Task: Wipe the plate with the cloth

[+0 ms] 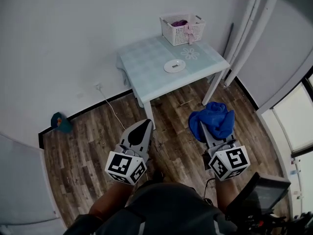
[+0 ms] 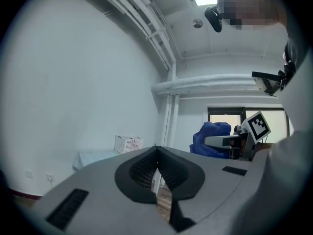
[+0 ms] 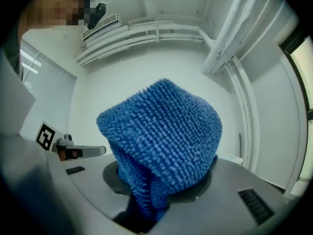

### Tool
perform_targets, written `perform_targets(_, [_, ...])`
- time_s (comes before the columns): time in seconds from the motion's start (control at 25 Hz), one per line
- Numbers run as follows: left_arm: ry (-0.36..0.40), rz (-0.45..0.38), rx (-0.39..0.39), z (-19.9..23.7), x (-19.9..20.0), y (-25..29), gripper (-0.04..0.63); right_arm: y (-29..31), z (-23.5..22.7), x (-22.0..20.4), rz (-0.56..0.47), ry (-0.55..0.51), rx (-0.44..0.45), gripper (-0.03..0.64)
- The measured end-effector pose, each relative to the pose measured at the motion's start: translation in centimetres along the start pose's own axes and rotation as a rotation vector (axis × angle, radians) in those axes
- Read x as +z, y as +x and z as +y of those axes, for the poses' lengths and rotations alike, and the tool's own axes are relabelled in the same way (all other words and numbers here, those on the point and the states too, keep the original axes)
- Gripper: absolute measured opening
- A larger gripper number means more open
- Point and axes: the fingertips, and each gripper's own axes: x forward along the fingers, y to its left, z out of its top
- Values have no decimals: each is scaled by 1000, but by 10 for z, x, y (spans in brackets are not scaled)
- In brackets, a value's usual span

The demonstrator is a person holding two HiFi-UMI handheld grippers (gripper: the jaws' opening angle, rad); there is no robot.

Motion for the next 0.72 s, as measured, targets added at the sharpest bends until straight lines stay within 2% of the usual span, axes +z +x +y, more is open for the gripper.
perform_targets(0.2, [-14,14,-43,19,-5,21,9,34,-4,-3,4,8,-27,133])
perform_targets(0.4, [-39,14,-35,38,-5,50,9,68,-13,-4,28,6,-5,133])
perform_targets(0.72, [-23,16,53,63,0,125,9,130,-66,-2,30,10,80,133])
